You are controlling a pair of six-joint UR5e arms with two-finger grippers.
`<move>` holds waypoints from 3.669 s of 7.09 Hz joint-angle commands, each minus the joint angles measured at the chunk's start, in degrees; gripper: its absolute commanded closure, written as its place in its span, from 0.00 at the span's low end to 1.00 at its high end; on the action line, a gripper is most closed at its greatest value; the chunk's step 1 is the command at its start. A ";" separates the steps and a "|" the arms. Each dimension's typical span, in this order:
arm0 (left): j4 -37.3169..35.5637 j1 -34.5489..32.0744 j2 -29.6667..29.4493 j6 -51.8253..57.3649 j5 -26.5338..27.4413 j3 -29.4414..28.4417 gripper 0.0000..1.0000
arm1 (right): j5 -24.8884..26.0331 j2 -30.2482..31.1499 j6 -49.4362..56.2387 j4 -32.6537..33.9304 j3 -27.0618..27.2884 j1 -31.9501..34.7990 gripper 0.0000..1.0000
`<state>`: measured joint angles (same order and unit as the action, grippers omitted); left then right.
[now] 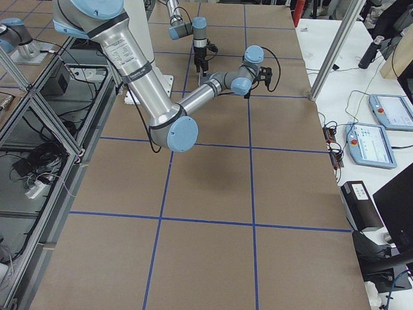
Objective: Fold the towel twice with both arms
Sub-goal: 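Reach the left gripper to the towel's end nearest the robot and grasp it, then lift the grasped towel end and fold it away from the robot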
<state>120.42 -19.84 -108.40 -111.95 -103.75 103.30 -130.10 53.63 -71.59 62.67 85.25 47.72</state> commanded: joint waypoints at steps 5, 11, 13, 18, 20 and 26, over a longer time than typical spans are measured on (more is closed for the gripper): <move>-0.10 0.06 0.03 -3.25 -0.05 0.23 0.82 | 0.10 0.07 0.05 0.00 -0.44 0.00 0.00; -0.62 -5.01 -2.85 -10.30 -0.66 2.78 1.00 | 0.19 0.07 0.23 0.00 -0.61 0.00 0.00; -0.36 -10.46 -4.45 -10.39 -0.92 1.73 1.00 | 0.19 0.07 0.23 0.00 -0.70 -0.09 0.00; 10.92 -14.70 -13.24 -16.09 -2.16 -15.81 1.00 | 1.24 0.07 0.75 -0.09 -0.88 -0.09 0.00; 15.36 -14.97 -13.15 -16.37 -2.16 -19.01 1.00 | 2.04 0.07 0.84 -0.26 -1.58 -0.18 0.00; 17.83 -16.37 -12.63 -19.61 -3.03 -19.19 1.00 | 2.30 -0.02 0.93 -0.09 -1.58 -0.44 0.00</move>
<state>138.04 -35.71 -121.11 -130.76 -106.68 84.24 -127.80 53.61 -70.67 62.55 83.63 47.36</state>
